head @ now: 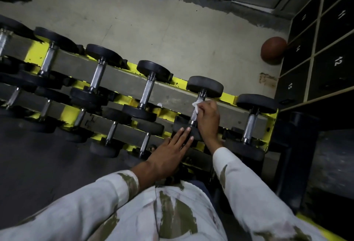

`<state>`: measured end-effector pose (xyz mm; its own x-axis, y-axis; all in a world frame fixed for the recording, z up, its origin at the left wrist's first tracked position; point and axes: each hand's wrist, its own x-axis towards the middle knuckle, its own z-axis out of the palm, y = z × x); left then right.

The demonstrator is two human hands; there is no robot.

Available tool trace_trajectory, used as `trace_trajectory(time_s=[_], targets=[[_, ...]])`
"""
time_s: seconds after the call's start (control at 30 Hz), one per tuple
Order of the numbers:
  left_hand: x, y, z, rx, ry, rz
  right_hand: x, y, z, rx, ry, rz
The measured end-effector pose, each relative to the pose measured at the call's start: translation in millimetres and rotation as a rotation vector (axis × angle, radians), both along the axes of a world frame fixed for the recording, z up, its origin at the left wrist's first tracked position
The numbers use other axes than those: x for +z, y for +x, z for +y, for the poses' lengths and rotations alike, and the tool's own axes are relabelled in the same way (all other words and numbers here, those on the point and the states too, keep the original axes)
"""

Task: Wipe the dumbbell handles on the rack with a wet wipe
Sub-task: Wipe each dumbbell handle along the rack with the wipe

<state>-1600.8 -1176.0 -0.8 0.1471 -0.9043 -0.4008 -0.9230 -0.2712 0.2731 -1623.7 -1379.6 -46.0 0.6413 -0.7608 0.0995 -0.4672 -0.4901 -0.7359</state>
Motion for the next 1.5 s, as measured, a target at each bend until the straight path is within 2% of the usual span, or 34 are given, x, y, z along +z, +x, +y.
trace_trajectory(time_s=[0.07,0.13,0.23,0.37,0.5,0.57,0.63,0.7,0.83,0.97,1.03,1.13,1.27,1.37,1.43,1.5], targets=[[1.8,-0.6,-1.4,0.002,0.001,-0.008,2.7,-0.5,-13.1,0.334,-0.317,0.107],[3.1,-1.4,-1.5,0.005,0.007,-0.016,5.5,8.5,-32.4,0.514,-0.528,0.225],[6.8,-1.7,-1.3,-0.004,0.033,-0.030,5.4,12.6,-40.9,0.652,-0.709,0.401],[12.7,-4.0,-6.4,0.011,0.053,-0.040,14.6,20.0,-43.7,1.142,-0.739,0.621],[13.9,-8.7,-7.4,0.048,0.083,-0.027,31.6,48.9,-56.3,1.145,-0.888,0.805],[15.9,-10.6,-8.6,0.059,0.084,-0.023,32.1,53.4,-41.4,1.164,-0.881,0.932],[18.4,-11.4,-9.5,0.068,0.097,-0.010,25.9,56.0,-23.2,1.229,-0.763,1.067],[20.9,-12.2,-10.0,0.081,0.104,-0.001,26.2,59.2,-16.1,1.270,-0.619,1.099],[18.7,-14.8,-9.8,0.086,0.095,-0.006,41.6,54.6,-29.2,1.305,-0.507,0.891],[9.6,-16.0,-9.0,0.087,0.069,-0.028,35.6,26.6,-31.0,1.182,-0.488,0.605],[6.5,-15.3,-8.5,0.083,0.064,-0.033,28.5,7.9,-34.8,1.095,-0.375,0.519],[5.6,-14.9,-8.1,0.076,0.057,-0.042,19.8,-21.8,-41.4,0.815,-0.114,0.390],[7.2,-17.6,-7.8,0.070,0.078,-0.049,-17.0,-33.2,-29.1,0.166,0.381,0.306],[10.9,-18.2,-9.8,0.057,0.103,-0.057,-35.2,-7.9,-27.9,0.003,0.737,0.274],[14.6,-17.6,-10.0,0.054,0.110,-0.056,-32.6,4.6,-30.9,-0.030,1.036,0.241],[17.8,-16.5,-9.9,0.034,0.116,-0.057,-27.7,4.2,-35.8,-0.041,1.241,0.175]])
